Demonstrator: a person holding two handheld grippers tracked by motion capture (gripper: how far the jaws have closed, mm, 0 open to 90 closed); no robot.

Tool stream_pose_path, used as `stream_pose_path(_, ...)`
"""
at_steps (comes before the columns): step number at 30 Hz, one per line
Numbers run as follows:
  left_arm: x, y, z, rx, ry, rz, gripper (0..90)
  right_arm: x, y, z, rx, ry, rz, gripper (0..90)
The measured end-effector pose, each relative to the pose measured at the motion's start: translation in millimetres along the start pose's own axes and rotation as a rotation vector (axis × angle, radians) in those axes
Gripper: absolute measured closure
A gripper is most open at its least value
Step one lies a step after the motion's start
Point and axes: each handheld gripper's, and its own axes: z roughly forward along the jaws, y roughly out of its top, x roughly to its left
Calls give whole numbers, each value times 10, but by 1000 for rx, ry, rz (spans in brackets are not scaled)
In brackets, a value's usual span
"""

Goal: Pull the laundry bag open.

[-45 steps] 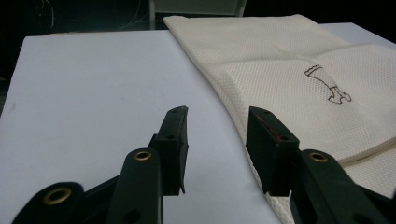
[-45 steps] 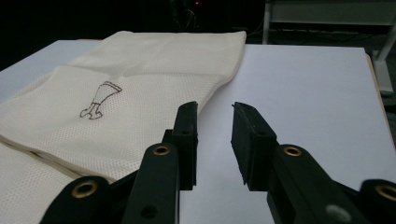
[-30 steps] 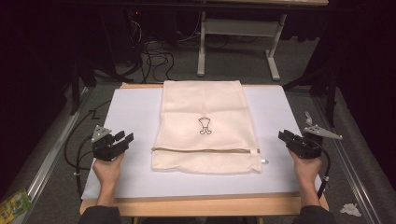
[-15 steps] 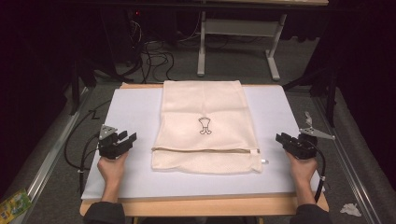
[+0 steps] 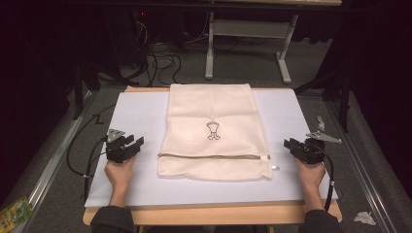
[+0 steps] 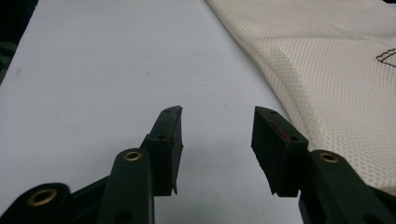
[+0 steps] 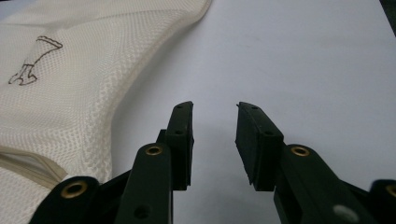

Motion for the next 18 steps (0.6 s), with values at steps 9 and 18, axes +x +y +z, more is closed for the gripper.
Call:
stream_pose_path(9, -3, -12, 65, 4, 17, 7, 519, -9, -21, 51, 20, -24, 0, 663)
stream_pose_path(18, -24, -48, 112, 19, 33, 32, 508, 7, -48, 84, 21, -32, -5, 635)
